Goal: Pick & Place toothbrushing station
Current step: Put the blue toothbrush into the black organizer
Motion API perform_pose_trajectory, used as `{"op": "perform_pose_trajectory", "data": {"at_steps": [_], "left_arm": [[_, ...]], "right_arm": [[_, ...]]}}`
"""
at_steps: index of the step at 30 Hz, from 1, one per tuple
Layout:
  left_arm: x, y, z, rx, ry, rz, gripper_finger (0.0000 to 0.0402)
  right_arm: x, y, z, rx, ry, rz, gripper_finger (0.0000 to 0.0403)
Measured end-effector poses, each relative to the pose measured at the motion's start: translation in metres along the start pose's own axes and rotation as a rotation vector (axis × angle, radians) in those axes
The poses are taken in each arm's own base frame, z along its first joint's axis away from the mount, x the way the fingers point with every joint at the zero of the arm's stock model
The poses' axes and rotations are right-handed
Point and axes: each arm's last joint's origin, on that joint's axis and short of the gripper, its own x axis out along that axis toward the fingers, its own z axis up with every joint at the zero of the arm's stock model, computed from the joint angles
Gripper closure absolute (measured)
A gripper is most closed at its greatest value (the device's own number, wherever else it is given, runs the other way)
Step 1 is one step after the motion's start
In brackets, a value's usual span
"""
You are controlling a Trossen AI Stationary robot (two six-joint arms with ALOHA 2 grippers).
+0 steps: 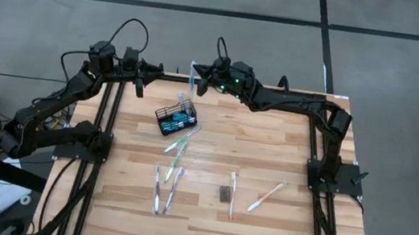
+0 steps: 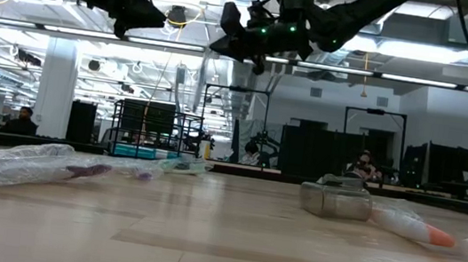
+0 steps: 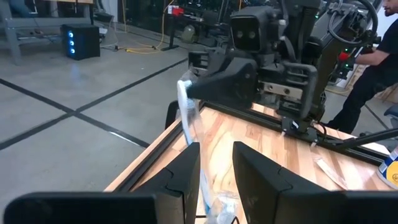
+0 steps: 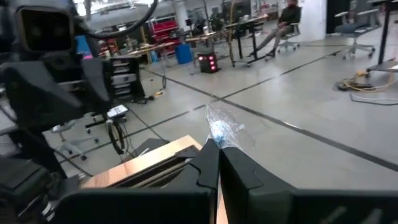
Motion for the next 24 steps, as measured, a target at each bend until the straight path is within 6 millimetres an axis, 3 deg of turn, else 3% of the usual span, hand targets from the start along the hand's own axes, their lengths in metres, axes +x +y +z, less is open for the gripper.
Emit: {"op": "perform_pose_trajectory", "data": {"at_steps": [12,24], "left_arm": [[0.0,0.0,0.001,0.008,-0.013,0.0,0.0312],[0.0,0.0,0.003,0.022,-0.026,0.0,0.0312]], "right_arm": [[0.022,0.005,-0.044,-0.005,-0.042,0.067,0.0403],[0.022,0.008,-0.041,-0.099,-0.033,0.143,0.0403]]}}
